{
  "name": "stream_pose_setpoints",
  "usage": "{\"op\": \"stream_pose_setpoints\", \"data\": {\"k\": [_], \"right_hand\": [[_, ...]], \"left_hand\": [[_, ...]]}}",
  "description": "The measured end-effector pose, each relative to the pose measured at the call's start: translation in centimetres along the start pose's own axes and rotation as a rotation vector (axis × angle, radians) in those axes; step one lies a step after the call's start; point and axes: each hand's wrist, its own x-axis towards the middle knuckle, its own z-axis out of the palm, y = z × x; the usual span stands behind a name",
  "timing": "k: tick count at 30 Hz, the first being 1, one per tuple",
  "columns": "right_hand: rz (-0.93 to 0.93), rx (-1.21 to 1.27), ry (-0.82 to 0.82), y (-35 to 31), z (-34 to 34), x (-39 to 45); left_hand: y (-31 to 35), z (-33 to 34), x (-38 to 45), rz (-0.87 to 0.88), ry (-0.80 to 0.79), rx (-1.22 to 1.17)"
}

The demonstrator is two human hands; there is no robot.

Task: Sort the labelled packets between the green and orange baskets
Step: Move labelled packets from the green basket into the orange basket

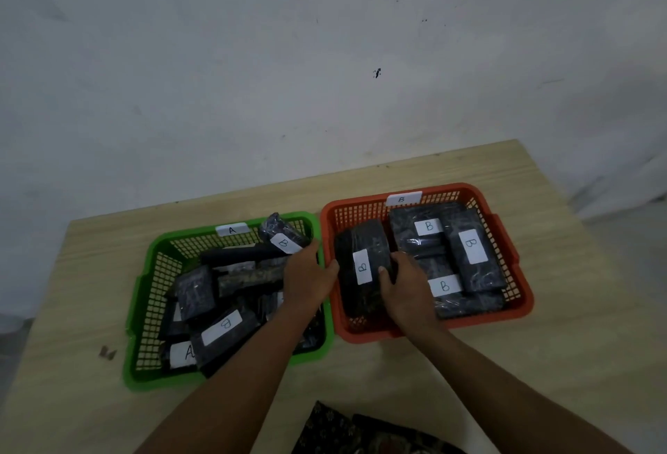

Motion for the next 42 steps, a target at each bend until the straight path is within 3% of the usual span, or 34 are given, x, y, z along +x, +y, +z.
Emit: {"op": "stream_pose_setpoints", "data": {"k": [7,13,17,20,24,28,31,34,36,42], "right_hand": [[-0.159,-0.256,-0.232,1.2,0.6,-0.3],[-0.268,-0.438,-0.195,0.1,0.9,0.5],[-0.351,-0.164,-0.052,-2.6,1.2,2.2],[-0.426,-0.062,-0.078,-6.4,2.0,4.2],[-0.512,-0.119,-0.202,-11.2,4.5,6.4],[-0.523,-0.295,-0.326,-13.4,7.2,8.0],[-0.527,-0.341,-0.333,-13.5,8.2,8.0],[-0.552,-0.226,-0.386,-13.1,8.2,7.7],[-0.544,0.001,-0.454,-12.6,7.5,7.5],[-0.381,0.455,-0.491,-12.6,3.5,7.7]], "left_hand": [[-0.6,-0.3,0.1,-0.036,-0.038,-0.049],[-1.9,-1.0,1.1,-0.038,-0.111,-0.072],[-2.9,-2.9,1.8,-0.007,0.052,-0.136],[-4.1,-4.5,2.4,0.021,0.241,-0.136],[-5.8,-6.2,3.7,-0.024,0.360,-0.143],[-7.1,-6.9,4.8,-0.086,0.388,-0.167],[-7.6,-7.2,5.1,-0.101,0.357,-0.215],[-7.8,-7.5,5.5,-0.093,0.295,-0.268],[-7.5,-7.8,5.6,-0.047,0.240,-0.310],[-4.6,-8.9,5.4,0.130,0.070,-0.466]]}}
